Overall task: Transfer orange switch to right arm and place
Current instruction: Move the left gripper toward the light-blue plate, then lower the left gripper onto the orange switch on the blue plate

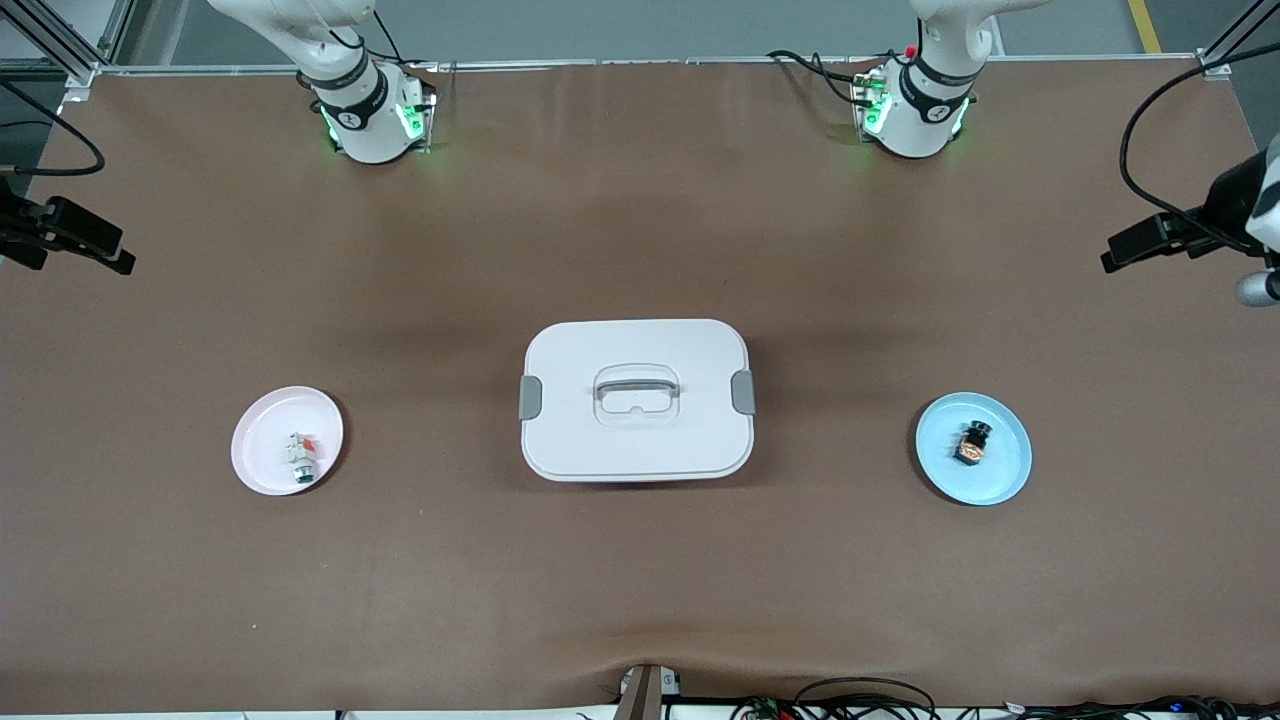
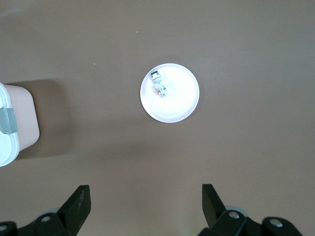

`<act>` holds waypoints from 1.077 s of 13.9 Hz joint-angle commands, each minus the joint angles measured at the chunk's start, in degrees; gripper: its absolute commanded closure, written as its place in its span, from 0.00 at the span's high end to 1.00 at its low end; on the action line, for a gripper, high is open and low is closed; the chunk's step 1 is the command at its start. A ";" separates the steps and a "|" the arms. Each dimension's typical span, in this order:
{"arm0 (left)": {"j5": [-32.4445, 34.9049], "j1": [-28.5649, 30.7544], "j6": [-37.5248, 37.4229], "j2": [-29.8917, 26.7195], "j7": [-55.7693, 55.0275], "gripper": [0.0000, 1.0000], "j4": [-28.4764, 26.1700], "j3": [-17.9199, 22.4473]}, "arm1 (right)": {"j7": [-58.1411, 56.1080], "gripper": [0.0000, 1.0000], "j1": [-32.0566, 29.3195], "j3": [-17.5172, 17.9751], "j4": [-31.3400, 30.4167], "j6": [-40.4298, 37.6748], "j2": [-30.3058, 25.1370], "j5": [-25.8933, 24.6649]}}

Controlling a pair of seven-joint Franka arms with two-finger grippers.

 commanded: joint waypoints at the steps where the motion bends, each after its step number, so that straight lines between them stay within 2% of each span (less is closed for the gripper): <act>1: 0.34 1.03 3.35 0.58 -6.85 1.00 -3.39 -0.14 | 0.12 1.00 -1.29 0.70 -1.05 -0.06 -0.71 0.07; 4: 0.78 1.11 12.48 1.54 -19.33 1.00 -9.46 -0.23 | 0.12 1.00 -1.29 0.70 -1.05 0.03 -0.71 -0.02; 7: 0.78 1.11 25.13 4.26 -32.32 1.00 -16.32 -0.23 | 0.12 1.00 -1.29 0.70 -1.05 0.03 -0.71 0.07; 11: 1.04 0.77 34.46 13.04 -53.42 1.00 -16.33 -0.23 | 0.21 1.00 -1.29 0.70 -1.05 0.11 -0.71 0.07; 15: 1.31 0.50 42.90 19.90 -60.57 1.00 -16.33 -0.23 | 0.21 1.00 -1.29 0.70 -1.05 0.11 -0.71 0.07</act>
